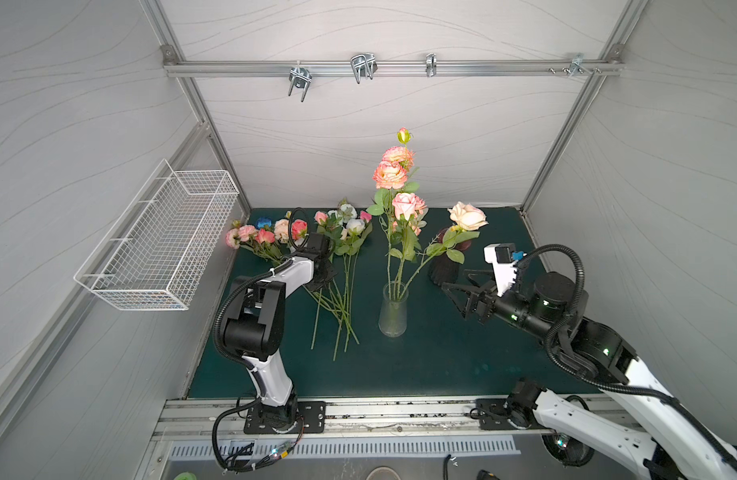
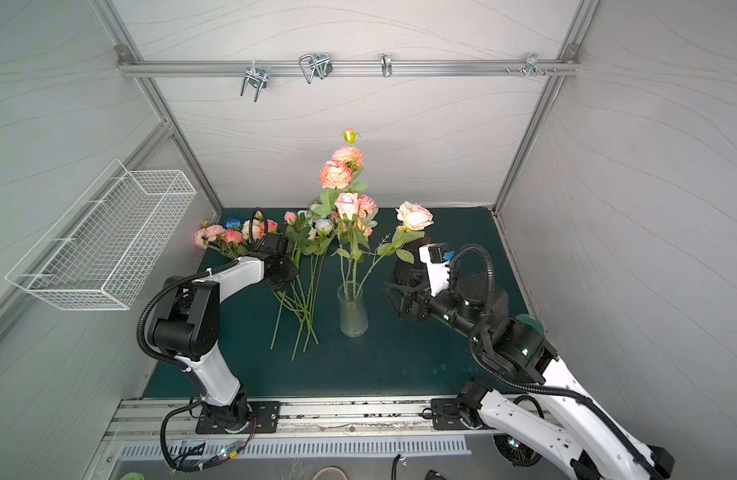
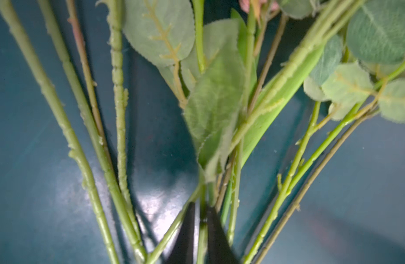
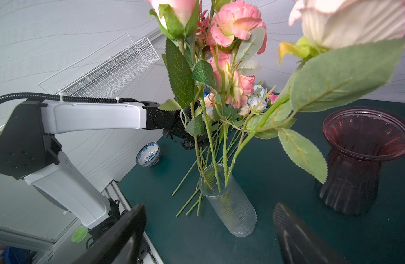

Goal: Arrange flowers in a vase
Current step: Pick up the flower from the flowers.

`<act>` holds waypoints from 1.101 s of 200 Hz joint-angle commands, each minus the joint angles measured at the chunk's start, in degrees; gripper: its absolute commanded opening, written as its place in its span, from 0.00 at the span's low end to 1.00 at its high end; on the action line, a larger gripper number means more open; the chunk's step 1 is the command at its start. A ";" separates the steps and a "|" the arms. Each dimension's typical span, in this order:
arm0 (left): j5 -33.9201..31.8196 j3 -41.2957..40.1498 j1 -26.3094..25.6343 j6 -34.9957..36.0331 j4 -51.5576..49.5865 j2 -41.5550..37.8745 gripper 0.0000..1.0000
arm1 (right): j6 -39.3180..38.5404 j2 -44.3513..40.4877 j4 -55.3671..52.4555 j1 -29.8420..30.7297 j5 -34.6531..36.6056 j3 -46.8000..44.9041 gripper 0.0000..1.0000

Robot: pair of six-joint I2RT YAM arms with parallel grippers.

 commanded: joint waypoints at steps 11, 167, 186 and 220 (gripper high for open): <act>-2.43 0.25 -0.22 -1.07 1.33 -3.10 0.00 | -0.80 -0.37 -1.28 -0.02 0.58 0.60 0.89; -27.67 4.07 -27.90 17.61 6.78 -59.40 0.00 | -1.58 -0.22 -2.05 -0.22 0.16 4.26 0.89; -27.26 5.02 -32.99 22.04 13.49 -58.83 0.00 | -1.11 -0.03 -1.93 -0.25 0.00 4.54 0.89; -25.51 4.62 -37.02 26.97 24.96 -53.27 0.00 | -0.90 0.57 -2.15 -0.27 0.25 5.33 0.89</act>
